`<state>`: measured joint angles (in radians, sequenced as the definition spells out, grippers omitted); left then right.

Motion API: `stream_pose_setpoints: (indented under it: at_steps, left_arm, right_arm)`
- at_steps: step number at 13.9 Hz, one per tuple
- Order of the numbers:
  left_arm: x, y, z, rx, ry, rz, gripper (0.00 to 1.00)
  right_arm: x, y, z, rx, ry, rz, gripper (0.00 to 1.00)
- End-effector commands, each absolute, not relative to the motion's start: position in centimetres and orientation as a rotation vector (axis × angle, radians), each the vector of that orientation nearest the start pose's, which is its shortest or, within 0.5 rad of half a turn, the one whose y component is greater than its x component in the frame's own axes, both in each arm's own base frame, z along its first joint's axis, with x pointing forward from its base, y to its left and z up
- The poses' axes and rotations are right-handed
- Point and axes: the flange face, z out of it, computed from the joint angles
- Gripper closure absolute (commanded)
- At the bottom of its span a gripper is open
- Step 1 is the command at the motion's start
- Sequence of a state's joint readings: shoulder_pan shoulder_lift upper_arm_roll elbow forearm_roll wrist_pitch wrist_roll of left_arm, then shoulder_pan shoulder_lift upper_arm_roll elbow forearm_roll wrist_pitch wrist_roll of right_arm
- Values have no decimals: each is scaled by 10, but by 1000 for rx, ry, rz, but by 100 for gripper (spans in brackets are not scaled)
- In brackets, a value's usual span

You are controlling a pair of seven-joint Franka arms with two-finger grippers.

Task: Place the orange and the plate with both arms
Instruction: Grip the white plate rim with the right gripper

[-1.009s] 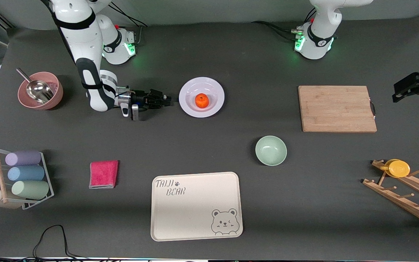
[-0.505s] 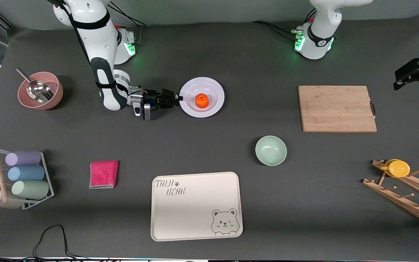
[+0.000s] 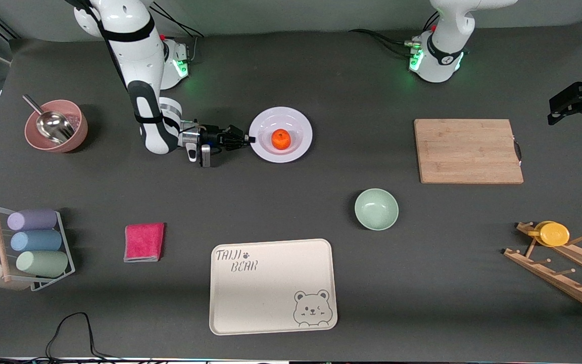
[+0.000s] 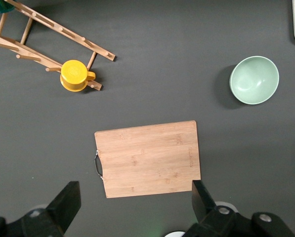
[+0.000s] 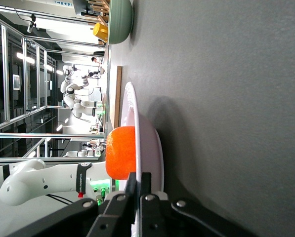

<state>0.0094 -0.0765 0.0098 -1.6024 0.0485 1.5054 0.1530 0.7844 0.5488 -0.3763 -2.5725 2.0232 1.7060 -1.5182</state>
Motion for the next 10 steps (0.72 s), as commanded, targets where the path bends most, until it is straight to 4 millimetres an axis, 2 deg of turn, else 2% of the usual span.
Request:
stream_pose_setpoints:
  at_steps: [1, 4, 7, 9, 10]
  left_arm:
    - [525, 8, 643, -3067, 241, 32, 0]
    - [524, 10, 638, -3076, 237, 64, 0]
    - [523, 13, 638, -3078, 218, 67, 0]
    - [523, 13, 639, -3079, 214, 57, 0]
    - [524, 12, 639, -3080, 197, 54, 0]
  right_arm:
    - [331, 208, 87, -1818, -48, -102, 100]
    - [354, 210, 134, -1741, 27, -74, 100]
    - [376, 190, 177, -1710, 45, -1, 100]
    - [389, 182, 192, -1701, 62, 10, 100]
    - [400, 184, 197, -1698, 62, 8, 100]
